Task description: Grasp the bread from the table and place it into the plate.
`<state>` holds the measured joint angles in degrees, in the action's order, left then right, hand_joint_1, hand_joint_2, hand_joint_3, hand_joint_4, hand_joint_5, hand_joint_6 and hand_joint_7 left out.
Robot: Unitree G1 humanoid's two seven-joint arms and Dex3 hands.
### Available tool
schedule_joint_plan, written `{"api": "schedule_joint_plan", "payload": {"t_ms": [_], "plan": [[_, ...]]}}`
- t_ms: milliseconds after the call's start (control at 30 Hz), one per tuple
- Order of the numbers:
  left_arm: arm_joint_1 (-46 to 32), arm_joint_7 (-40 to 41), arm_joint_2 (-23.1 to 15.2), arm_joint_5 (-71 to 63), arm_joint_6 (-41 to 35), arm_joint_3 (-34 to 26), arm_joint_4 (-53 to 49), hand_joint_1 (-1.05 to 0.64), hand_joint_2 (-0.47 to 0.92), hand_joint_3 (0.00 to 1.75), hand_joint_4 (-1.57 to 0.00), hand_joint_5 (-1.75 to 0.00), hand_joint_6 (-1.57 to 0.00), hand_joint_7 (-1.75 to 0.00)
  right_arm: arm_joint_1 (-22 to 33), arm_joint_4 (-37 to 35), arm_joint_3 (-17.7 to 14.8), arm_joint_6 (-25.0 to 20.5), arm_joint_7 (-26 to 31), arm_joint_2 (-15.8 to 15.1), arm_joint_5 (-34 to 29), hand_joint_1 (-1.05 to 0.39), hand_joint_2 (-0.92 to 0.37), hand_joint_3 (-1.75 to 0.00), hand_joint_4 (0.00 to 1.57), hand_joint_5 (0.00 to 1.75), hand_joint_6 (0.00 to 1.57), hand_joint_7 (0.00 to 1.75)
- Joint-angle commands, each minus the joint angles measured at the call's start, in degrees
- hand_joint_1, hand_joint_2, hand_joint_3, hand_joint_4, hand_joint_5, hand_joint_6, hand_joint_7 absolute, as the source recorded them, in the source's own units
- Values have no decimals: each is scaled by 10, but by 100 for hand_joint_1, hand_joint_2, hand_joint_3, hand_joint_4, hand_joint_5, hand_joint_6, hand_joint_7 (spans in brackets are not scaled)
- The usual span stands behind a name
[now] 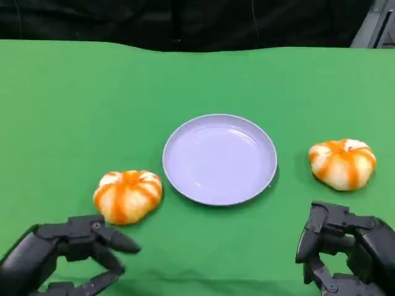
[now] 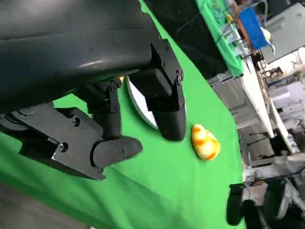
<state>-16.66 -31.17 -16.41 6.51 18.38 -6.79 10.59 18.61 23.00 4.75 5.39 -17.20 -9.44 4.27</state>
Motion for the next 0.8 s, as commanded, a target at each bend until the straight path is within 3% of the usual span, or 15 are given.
{"api": "schedule_joint_plan", "payload": {"t_ms": [33,133,400,433,467,533,700,800], "plan": [[56,168,-23,-324,36,12,49,-67,92,23,-33,-17,-56,-5,-5,-9,-13,-1,-6,-9,16,4,-65,-108,77,175,71,153],[66,207,-23,-391,35,20,55,-81,92,22,-26,-11,-52,-3,-6,-11,-13,-1,-8,-8,17,5,-65,-107,77,175,71,153],[64,249,-28,-422,27,37,53,-82,92,22,-26,-9,-52,-2,-7,-13,-14,1,-9,-9,19,5,-65,-107,77,175,71,153],[104,206,-21,-527,-37,74,61,-82,92,22,-26,-9,-52,-2,-5,-10,-12,1,-6,-7,13,5,-65,-107,77,175,71,153],[134,174,-14,-608,-88,104,67,-84,92,23,-15,-4,-42,-1,-3,-8,-10,2,-3,-6,9,4,-65,-107,77,175,71,153],[165,139,-6,-698,-149,138,77,-86,92,23,-9,-1,-37,0,-1,-5,-8,2,0,-4,4,3,-65,-106,76,175,71,153],[227,164,25,-758,-227,198,-25,-84,92,24,-7,0,-35,0,5,8,-6,-7,0,-5,9,3,-65,-106,75,175,70,153],[245,176,23,-771,-250,223,-54,-85,92,27,-6,0,-34,0,6,10,-5,-7,3,-6,4,3,-66,-106,75,175,70,153]]}}
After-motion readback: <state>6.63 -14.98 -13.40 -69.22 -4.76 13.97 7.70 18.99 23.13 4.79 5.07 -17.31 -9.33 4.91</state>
